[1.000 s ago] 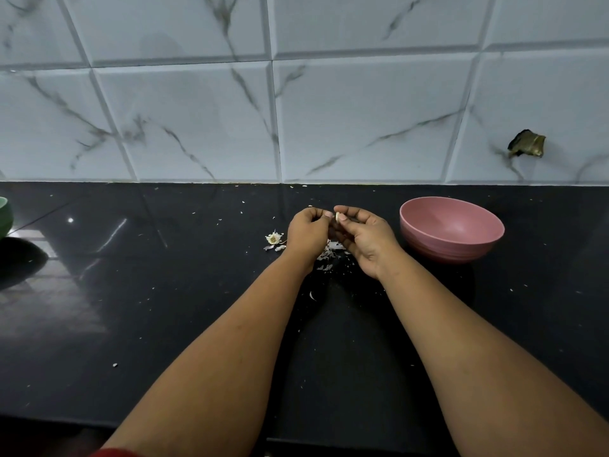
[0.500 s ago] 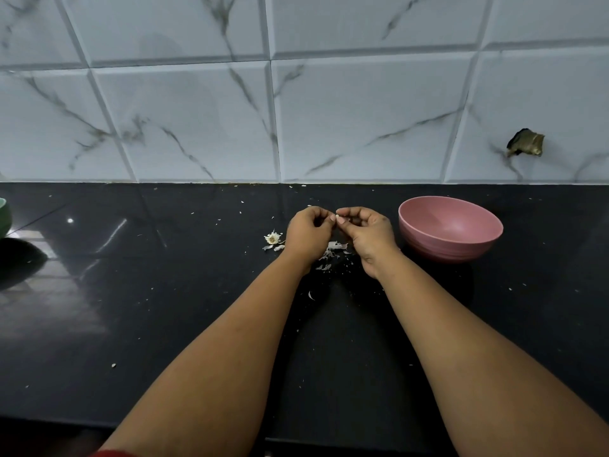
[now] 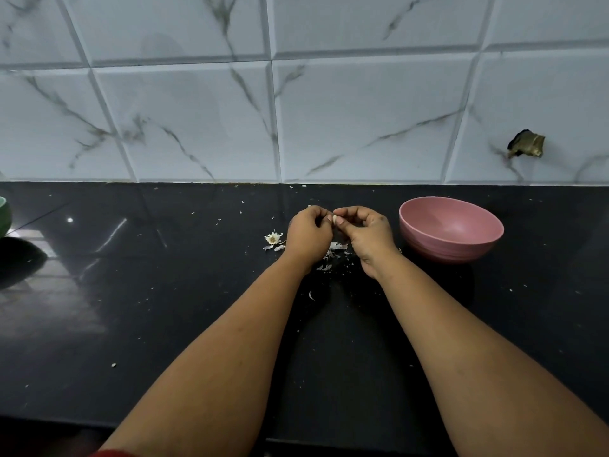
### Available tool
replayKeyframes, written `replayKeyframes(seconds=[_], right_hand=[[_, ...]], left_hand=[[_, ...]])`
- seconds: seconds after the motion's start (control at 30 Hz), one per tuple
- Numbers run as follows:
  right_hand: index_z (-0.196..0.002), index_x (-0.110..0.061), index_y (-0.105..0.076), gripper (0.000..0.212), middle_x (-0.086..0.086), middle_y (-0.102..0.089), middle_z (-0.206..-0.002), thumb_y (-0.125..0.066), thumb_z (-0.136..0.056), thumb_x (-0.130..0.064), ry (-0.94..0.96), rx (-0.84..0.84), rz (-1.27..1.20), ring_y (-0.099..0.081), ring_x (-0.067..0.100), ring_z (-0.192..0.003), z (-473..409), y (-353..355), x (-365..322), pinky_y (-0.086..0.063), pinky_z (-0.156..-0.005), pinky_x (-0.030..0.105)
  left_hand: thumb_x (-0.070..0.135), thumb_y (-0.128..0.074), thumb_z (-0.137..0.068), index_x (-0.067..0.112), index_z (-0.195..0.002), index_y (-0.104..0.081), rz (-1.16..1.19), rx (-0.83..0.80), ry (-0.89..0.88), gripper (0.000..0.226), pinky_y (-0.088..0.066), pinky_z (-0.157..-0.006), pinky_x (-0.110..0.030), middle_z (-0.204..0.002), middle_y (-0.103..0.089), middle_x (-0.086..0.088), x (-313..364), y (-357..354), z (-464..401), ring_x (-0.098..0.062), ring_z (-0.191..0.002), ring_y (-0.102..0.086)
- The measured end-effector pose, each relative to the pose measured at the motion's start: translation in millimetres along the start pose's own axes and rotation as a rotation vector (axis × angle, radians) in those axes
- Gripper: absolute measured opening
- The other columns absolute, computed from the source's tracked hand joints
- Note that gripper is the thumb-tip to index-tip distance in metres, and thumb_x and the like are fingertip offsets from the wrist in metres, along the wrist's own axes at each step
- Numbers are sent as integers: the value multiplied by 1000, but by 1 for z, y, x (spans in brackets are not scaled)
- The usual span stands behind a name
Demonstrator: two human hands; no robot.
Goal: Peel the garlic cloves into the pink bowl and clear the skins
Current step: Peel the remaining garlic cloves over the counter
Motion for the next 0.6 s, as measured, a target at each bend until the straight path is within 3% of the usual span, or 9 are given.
replayKeyframes(seconds=[0.3,0.5,0.6], right_hand=[[-87,-8,-66,14,8,-67,-79,-61,-88,6,-30,-36,-95,-66,6,-60,0,-2,-1,-52,-57,17],[-89,-10,-67,18,7,-65,-77,-56,-93,3,-78,-35,-133,-62,9,-63,-4,-1,2,-54,-61,19],[-90,-8,-67,17,6,-64,-77,-54,-94,1,-94,-24,-131,-61,11,-67,-3,-2,2,-55,-63,18]], left_hand=[[12,-54,-94,9,-90,-67,100,-6,67,13,-57,-78,-34,-84,-71,-7,1,2,0,-22,-85,-70],[16,-53,-93,17,-80,-63,130,-12,122,16,-57,-82,-44,-87,-71,-10,-1,-1,-1,-29,-88,-69],[20,-52,-94,17,-82,-62,48,-12,100,15,-53,-78,-38,-86,-70,-6,0,-2,0,-23,-82,-65]])
Point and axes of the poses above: each hand's wrist, its own z-axis away from the middle knuckle, its own y-axis out of the back of the hand, x = y × z, the point moved 1 cm from there along -z, towards the middle knuckle
